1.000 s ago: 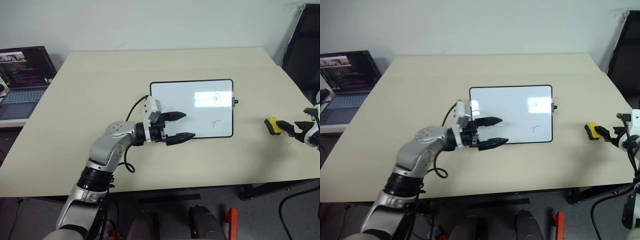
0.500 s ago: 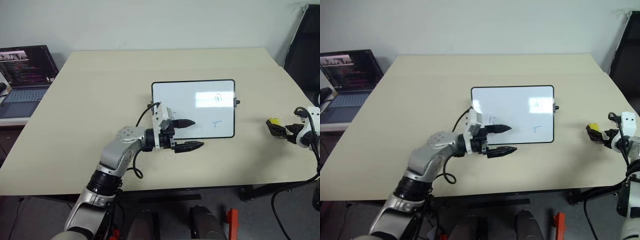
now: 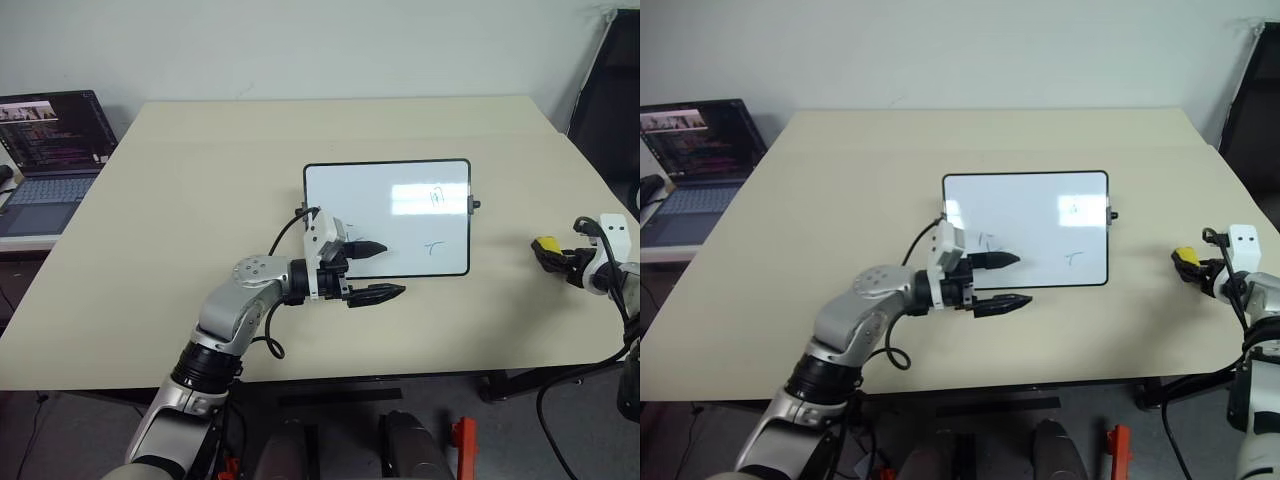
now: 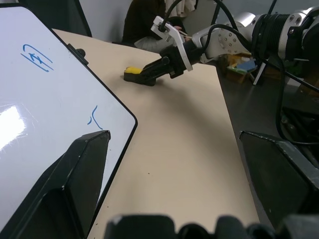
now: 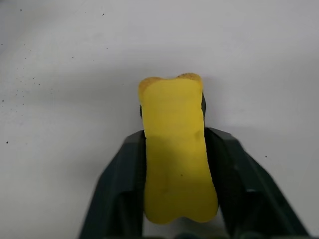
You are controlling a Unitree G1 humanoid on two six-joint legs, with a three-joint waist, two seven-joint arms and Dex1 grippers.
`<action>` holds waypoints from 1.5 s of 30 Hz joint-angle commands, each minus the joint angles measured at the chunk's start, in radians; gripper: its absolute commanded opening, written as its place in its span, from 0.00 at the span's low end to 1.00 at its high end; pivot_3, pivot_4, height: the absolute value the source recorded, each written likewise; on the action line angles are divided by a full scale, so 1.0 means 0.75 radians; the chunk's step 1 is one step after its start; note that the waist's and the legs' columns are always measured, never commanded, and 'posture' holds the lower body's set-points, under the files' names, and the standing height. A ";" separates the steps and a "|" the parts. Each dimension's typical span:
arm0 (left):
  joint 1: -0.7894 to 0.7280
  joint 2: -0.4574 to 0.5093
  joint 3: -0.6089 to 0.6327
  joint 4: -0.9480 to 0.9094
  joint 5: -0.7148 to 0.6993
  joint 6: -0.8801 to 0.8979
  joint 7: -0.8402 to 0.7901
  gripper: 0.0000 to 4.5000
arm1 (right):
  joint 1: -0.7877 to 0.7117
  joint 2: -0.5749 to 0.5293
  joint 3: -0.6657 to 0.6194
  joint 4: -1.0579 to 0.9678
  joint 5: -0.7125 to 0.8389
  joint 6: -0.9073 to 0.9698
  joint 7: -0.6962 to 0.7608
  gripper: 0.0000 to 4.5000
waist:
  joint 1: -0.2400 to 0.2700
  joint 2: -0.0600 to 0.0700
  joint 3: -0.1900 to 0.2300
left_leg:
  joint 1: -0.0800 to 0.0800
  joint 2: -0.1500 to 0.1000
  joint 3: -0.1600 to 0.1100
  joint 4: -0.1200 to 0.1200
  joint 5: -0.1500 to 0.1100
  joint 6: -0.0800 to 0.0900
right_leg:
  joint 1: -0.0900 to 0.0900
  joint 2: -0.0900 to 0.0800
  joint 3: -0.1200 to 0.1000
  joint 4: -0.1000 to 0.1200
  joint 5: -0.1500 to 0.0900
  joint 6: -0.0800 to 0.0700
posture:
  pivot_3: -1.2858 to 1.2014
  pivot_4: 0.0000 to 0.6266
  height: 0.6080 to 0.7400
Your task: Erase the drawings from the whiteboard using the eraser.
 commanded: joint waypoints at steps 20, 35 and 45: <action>0.270 0.283 0.417 0.144 0.037 -0.352 0.000 1.00 | 0.031 0.492 0.542 -1.470 -0.085 0.098 -0.106 0.24 | 0.022 -0.002 -0.001 | -0.002 0.001 -0.007 0.002 0.000 0.000 | -0.002 -0.001 -0.006 0.003 0.001 -0.001 | 0.52 0.24 1.00; 0.314 0.262 0.414 0.036 0.032 -0.315 0.097 1.00 | -0.099 0.594 0.713 -0.793 -0.395 -0.307 -0.113 0.24 | 0.019 -0.003 -0.003 | 0.001 0.002 -0.009 0.000 0.000 0.000 | 0.000 0.000 -0.009 0.004 0.002 -0.004 | 0.52 0.24 1.00; 0.312 0.267 0.407 0.021 0.036 -0.295 0.110 1.00 | 0.038 0.523 0.872 -1.075 -0.437 -0.091 0.215 0.24 | 0.007 -0.006 -0.005 | 0.003 0.002 -0.009 0.002 0.001 0.001 | 0.001 0.000 -0.009 0.005 0.003 -0.004 | 0.52 0.24 1.00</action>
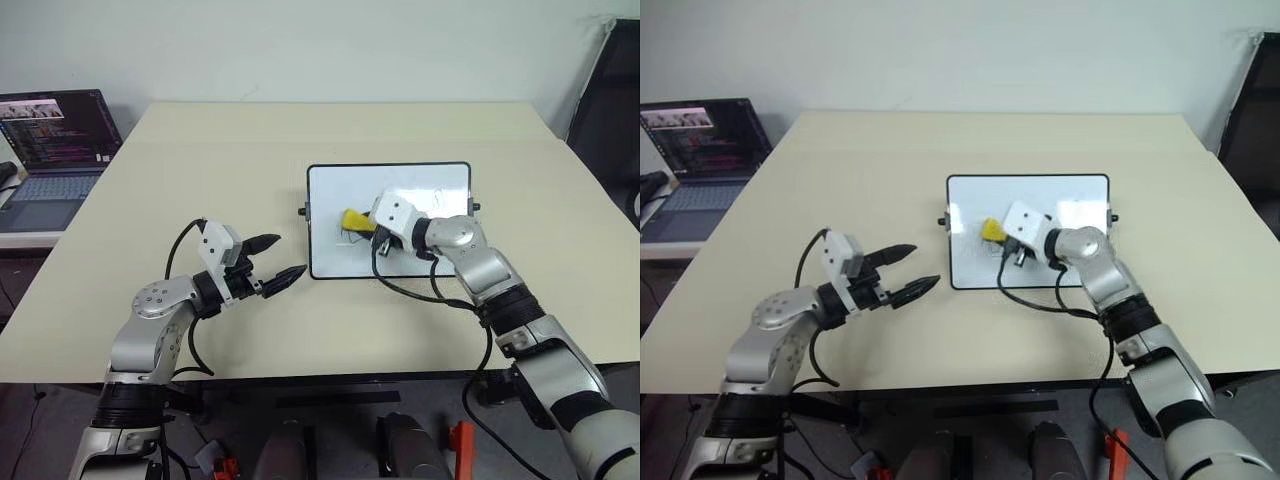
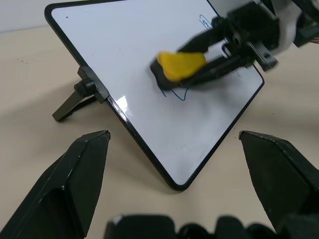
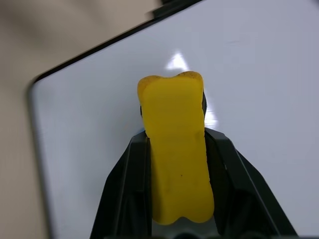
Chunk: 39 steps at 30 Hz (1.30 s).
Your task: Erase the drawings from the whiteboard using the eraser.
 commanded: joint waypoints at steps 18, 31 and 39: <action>-0.079 -0.003 -0.012 -0.022 0.024 -0.012 0.014 1.00 | -0.131 -0.164 -0.106 0.209 -0.125 -0.001 -0.196 0.24 | 0.006 -0.001 0.000 | 0.000 0.000 0.000 0.001 0.003 0.002 | 0.000 0.000 0.000 -0.002 0.003 -0.001 | 0.52 0.24 1.00; -0.094 -0.013 -0.023 -0.005 0.025 -0.015 0.001 1.00 | 0.145 -0.106 0.034 -0.195 -0.086 0.125 0.056 0.24 | -0.006 -0.003 -0.002 | 0.000 0.001 0.001 -0.001 0.003 0.002 | -0.001 0.000 0.000 -0.002 0.003 0.000 | 0.52 0.24 1.00; -0.093 -0.015 -0.025 -0.005 0.029 -0.018 0.005 1.00 | 0.039 -0.082 -0.014 -0.058 -0.154 0.085 -0.095 0.24 | -0.007 -0.003 -0.002 | 0.000 0.001 0.002 0.000 0.003 0.003 | -0.001 0.000 0.001 -0.002 0.003 0.002 | 0.52 0.24 1.00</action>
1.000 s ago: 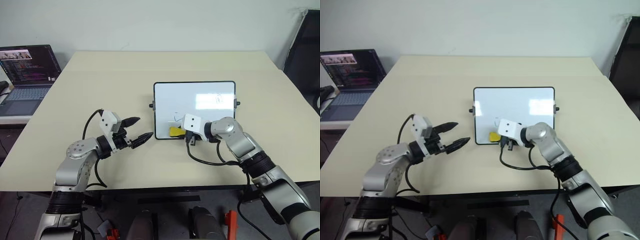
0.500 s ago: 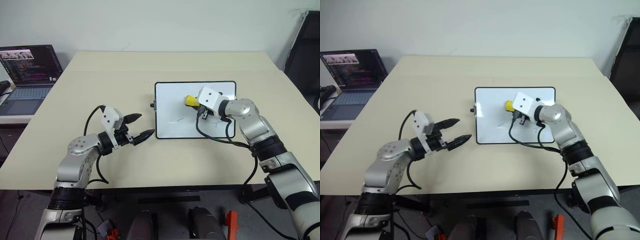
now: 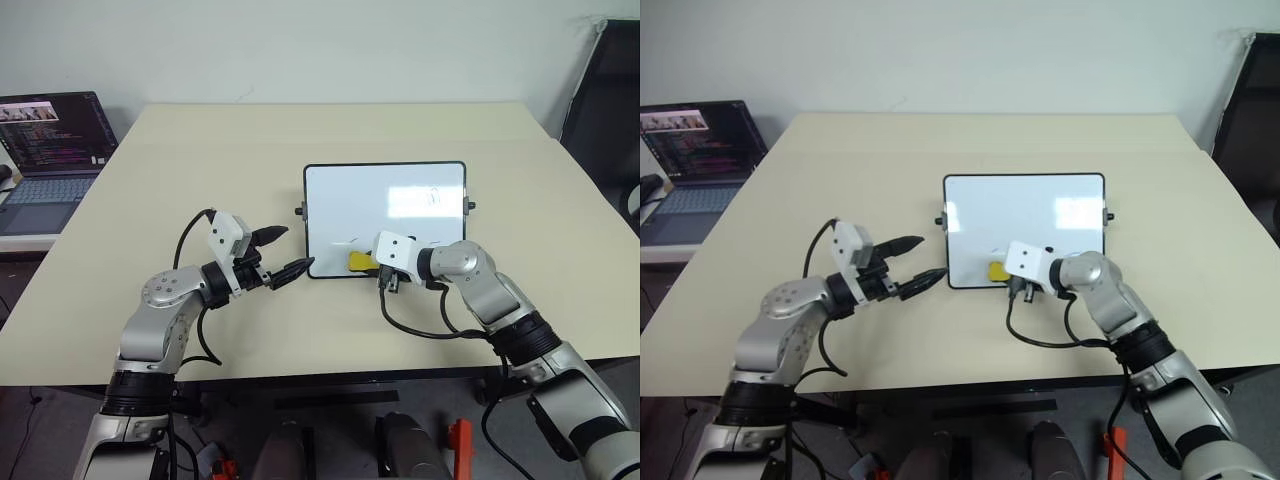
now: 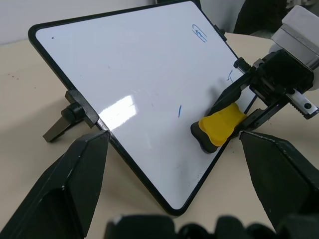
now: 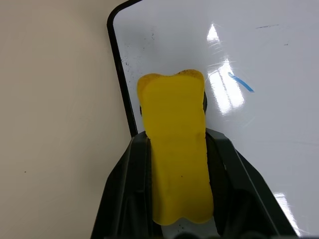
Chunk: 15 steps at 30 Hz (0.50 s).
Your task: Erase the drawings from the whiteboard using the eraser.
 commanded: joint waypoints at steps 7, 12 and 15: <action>-0.014 0.006 0.011 -0.015 0.005 -0.027 -0.009 1.00 | -0.197 0.043 -0.094 0.252 -0.100 -0.056 -0.300 0.24 | 0.002 0.000 0.000 | 0.000 0.000 0.000 0.000 0.003 0.002 | 0.000 0.000 0.000 0.000 0.000 -0.003 | 0.52 0.24 1.00; -0.018 0.010 0.010 -0.012 0.006 -0.026 -0.017 1.00 | -0.145 0.027 -0.055 0.180 -0.079 -0.059 -0.191 0.24 | 0.002 0.000 0.000 | 0.000 0.000 0.000 0.000 0.003 0.002 | 0.000 0.000 0.000 0.000 0.003 -0.006 | 0.52 0.24 1.00; -0.018 0.010 0.006 -0.008 0.009 -0.026 -0.021 1.00 | -0.082 0.029 -0.021 0.079 -0.063 -0.025 -0.106 0.24 | 0.002 0.000 0.000 | -0.001 0.000 0.000 -0.001 0.003 0.002 | 0.000 0.000 0.000 -0.001 0.004 -0.004 | 0.52 0.24 1.00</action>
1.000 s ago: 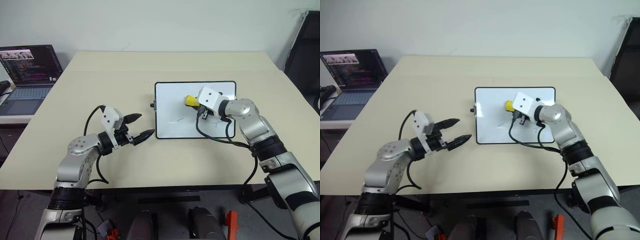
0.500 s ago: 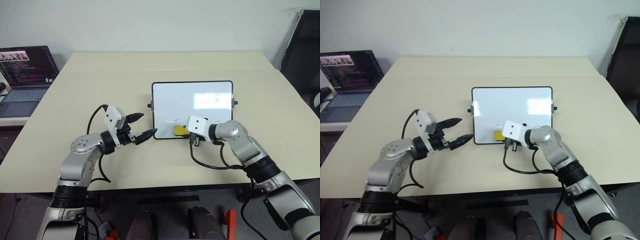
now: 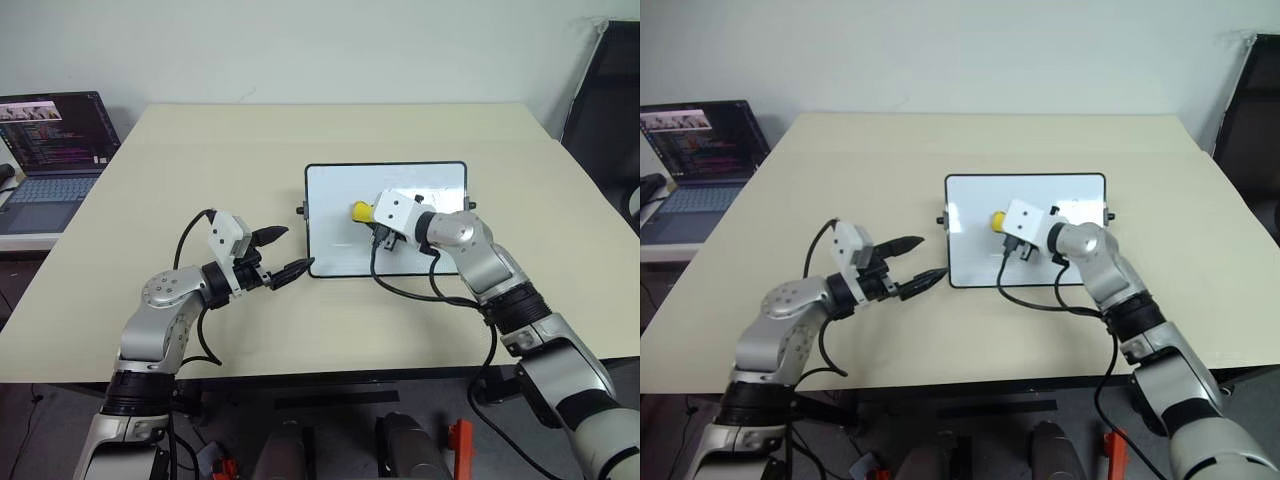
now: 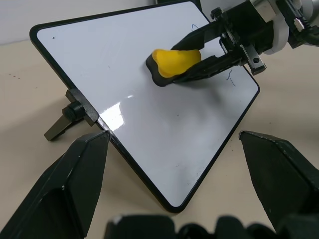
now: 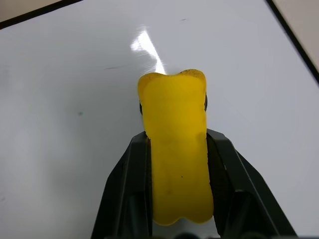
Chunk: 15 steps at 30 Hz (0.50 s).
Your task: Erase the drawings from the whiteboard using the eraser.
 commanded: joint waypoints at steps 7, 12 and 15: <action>-0.019 0.002 -0.002 -0.012 0.022 -0.024 -0.019 1.00 | 0.196 -0.012 0.105 -0.252 -0.014 0.193 0.215 0.24 | 0.000 0.000 0.000 | -0.001 0.000 0.000 -0.002 0.000 0.000 | -0.001 0.000 -0.001 0.000 -0.001 0.000 | 0.52 0.24 1.00; -0.049 0.001 -0.013 -0.058 -0.007 0.008 -0.049 1.00 | 0.185 -0.021 -0.051 -0.342 0.115 0.267 0.216 0.24 | 0.003 0.000 0.000 | -0.001 0.000 0.000 -0.001 0.000 0.000 | -0.001 0.000 -0.001 -0.001 -0.004 0.005 | 0.52 0.24 1.00; -0.088 0.009 -0.037 -0.094 -0.012 0.034 -0.081 1.00 | 0.201 -0.050 -0.238 -0.575 0.359 0.435 0.319 0.24 | 0.012 0.000 0.002 | -0.003 0.000 -0.001 -0.001 0.000 0.000 | -0.002 0.000 -0.001 -0.001 -0.003 0.005 | 0.52 0.24 1.00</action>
